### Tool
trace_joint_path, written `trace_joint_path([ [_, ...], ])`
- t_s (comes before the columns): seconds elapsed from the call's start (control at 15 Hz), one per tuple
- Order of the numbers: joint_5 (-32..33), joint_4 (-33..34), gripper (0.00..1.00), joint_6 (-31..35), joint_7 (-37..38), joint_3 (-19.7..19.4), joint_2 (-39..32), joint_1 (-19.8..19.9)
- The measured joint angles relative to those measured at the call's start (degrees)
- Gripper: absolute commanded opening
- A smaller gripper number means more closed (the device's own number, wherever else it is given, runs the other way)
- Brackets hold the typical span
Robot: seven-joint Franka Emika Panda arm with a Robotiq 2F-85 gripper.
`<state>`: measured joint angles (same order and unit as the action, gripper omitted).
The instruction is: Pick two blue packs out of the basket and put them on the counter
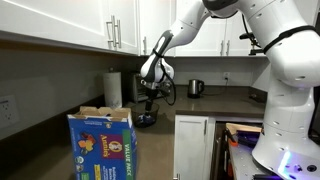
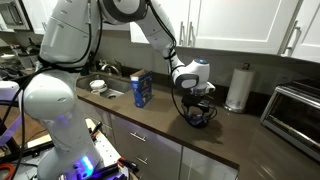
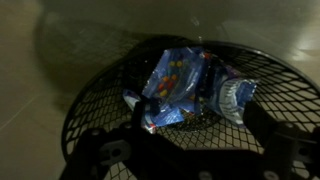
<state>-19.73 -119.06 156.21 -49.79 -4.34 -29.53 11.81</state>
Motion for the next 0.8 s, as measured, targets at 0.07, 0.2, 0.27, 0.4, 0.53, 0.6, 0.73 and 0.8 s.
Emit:
trace_joint_path([
  [0.07, 2.0, 0.3, 0.94, 0.7, 1.3, 0.0, -0.7, 0.1],
  [0.2, 5.1, 0.6, 0.98, 1.7, 3.6, 0.3, -1.8, 0.2],
  [0.27, 6.3, 0.7, 1.0, 1.8, 4.6, 0.5, -2.1, 0.3],
  [0.4, 7.3, 1.0, 1.0, 1.6, 6.3, 1.4, -2.6, 0.9],
  [0.53, 7.8, 1.7, 0.87, 1.1, 7.2, 2.5, -3.0, 2.1],
  [0.6, 8.0, 2.1, 0.73, 0.6, 7.5, 2.8, -3.0, 2.7],
  [0.73, 8.0, 2.9, 0.61, -1.1, 7.6, 3.6, -3.1, 4.0],
  [0.8, 8.0, 3.1, 0.54, -1.9, 7.7, 3.8, -3.2, 4.4],
])
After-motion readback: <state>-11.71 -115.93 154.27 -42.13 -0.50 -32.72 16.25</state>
